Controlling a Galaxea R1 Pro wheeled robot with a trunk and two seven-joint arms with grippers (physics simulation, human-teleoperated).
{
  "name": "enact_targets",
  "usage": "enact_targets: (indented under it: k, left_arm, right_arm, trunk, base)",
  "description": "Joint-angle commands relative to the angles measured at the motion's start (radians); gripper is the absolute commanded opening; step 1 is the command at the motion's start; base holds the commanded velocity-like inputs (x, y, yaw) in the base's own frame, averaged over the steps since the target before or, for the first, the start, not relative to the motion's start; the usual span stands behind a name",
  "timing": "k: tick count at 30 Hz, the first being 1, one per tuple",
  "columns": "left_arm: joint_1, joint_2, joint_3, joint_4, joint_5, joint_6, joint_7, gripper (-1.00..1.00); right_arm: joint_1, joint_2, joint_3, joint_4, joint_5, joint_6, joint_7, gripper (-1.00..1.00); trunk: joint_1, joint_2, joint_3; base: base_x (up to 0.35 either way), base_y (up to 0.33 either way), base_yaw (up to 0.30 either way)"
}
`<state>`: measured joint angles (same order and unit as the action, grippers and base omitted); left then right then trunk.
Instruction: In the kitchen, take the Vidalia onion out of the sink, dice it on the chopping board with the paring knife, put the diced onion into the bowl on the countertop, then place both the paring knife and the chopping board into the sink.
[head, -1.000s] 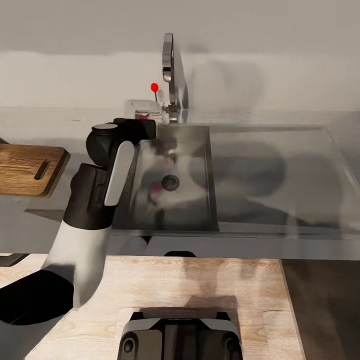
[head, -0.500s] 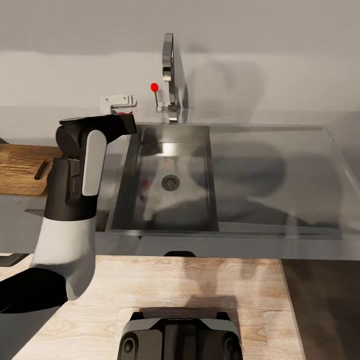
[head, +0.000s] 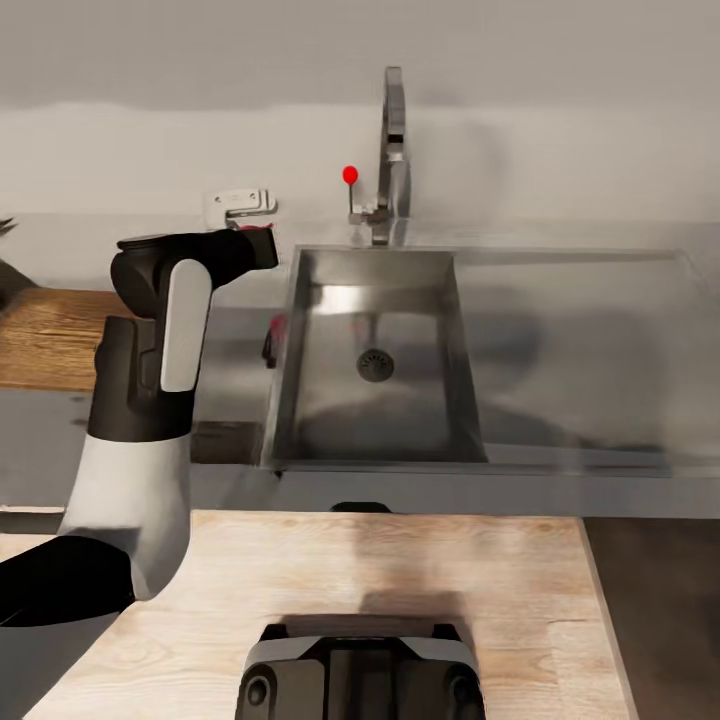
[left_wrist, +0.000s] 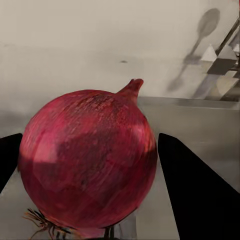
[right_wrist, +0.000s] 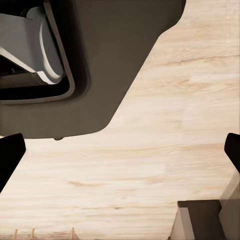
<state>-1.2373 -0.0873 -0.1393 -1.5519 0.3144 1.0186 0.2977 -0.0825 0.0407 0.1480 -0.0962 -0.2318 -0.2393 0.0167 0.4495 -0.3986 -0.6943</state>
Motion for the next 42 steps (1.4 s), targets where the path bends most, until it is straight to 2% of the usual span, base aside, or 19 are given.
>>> enact_targets:
  k: [1, 13, 21, 26, 33, 42]
  left_arm:
    - [-0.001, 0.001, 0.000, -0.001, 0.016, 0.003, 0.008, -1.00]
    - [-0.001, 0.017, -0.001, -0.001, 0.028, 0.003, 0.008, -1.00]
    - [-0.001, 0.020, 0.002, -0.001, 0.028, 0.003, 0.008, -1.00]
    - [-0.001, 0.033, 0.003, 0.000, 0.028, 0.002, 0.008, -1.00]
    - [-0.001, 0.035, 0.033, 0.000, 0.029, 0.001, 0.008, -1.00]
    - [-0.001, 0.036, 0.039, 0.001, 0.029, 0.002, 0.008, -1.00]
  right_arm:
    - [0.000, 0.000, 0.007, 0.001, -0.011, -0.005, 0.002, 1.00]
    - [0.000, 0.000, 0.007, 0.001, -0.011, -0.005, 0.002, 1.00]
    - [0.000, 0.000, 0.007, 0.001, -0.011, -0.005, 0.002, 1.00]
    - [0.000, 0.000, 0.007, 0.001, -0.011, -0.005, 0.002, 1.00]
    - [0.000, -0.001, 0.007, 0.001, -0.011, -0.005, 0.002, 1.00]
    - [0.000, 0.000, 0.007, 0.001, -0.011, -0.005, 0.002, 1.00]
  trunk:
    - [0.001, -0.001, -0.001]
    - [0.001, -0.001, -0.001]
    - [0.001, -0.001, -0.001]
    - [0.001, -0.001, -0.001]
    - [0.001, -0.001, -0.001]
    - [0.001, -0.001, -0.001]
  base:
    - [0.000, 0.299, 0.000]
    - [-0.020, 0.298, 0.000]
    - [-0.183, 0.192, 0.000]
    - [-0.252, 0.113, 0.000]
    - [-0.193, 0.169, 0.000]
    - [0.028, 0.287, 0.000]
